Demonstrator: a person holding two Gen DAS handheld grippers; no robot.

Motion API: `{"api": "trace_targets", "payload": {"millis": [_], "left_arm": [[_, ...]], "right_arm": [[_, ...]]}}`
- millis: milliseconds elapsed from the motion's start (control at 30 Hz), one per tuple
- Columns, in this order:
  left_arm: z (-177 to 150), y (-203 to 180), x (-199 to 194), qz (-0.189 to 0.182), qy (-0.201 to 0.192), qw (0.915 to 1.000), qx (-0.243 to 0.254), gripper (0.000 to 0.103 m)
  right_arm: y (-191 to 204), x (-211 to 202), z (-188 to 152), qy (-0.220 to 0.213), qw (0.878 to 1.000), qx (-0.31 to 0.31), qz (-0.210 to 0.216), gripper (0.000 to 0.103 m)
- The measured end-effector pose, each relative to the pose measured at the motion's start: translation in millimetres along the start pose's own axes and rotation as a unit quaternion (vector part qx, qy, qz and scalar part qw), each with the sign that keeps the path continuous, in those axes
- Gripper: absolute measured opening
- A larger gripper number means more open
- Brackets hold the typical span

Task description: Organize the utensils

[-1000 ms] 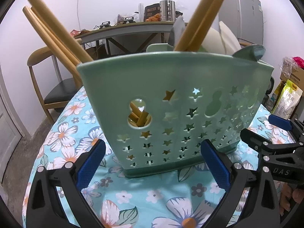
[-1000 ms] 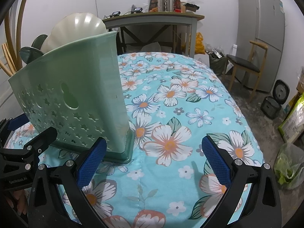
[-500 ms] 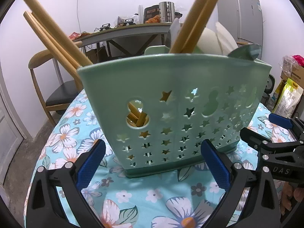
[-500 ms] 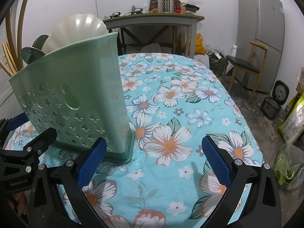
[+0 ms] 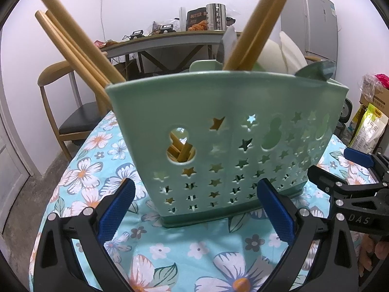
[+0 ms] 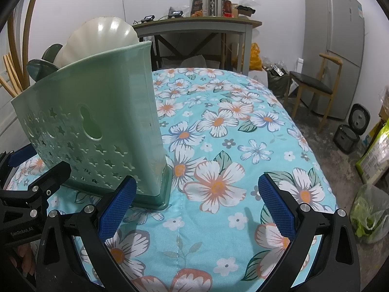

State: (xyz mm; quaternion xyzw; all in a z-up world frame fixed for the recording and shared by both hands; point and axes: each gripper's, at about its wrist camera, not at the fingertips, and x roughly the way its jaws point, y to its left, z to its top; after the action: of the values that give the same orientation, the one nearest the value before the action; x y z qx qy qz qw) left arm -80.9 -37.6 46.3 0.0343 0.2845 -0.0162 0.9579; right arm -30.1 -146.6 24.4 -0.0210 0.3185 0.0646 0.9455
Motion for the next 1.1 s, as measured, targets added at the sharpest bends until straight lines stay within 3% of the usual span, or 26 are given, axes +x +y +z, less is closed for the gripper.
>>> {"api": "trace_targets", "payload": {"millis": [1100], "left_arm": [[-1.7, -10.2, -1.9, 0.001, -0.002, 0.9998, 0.018, 0.098]], "right_arm": [[0.3, -0.6, -0.2, -0.001, 1.000, 0.000, 0.000, 0.096]]}}
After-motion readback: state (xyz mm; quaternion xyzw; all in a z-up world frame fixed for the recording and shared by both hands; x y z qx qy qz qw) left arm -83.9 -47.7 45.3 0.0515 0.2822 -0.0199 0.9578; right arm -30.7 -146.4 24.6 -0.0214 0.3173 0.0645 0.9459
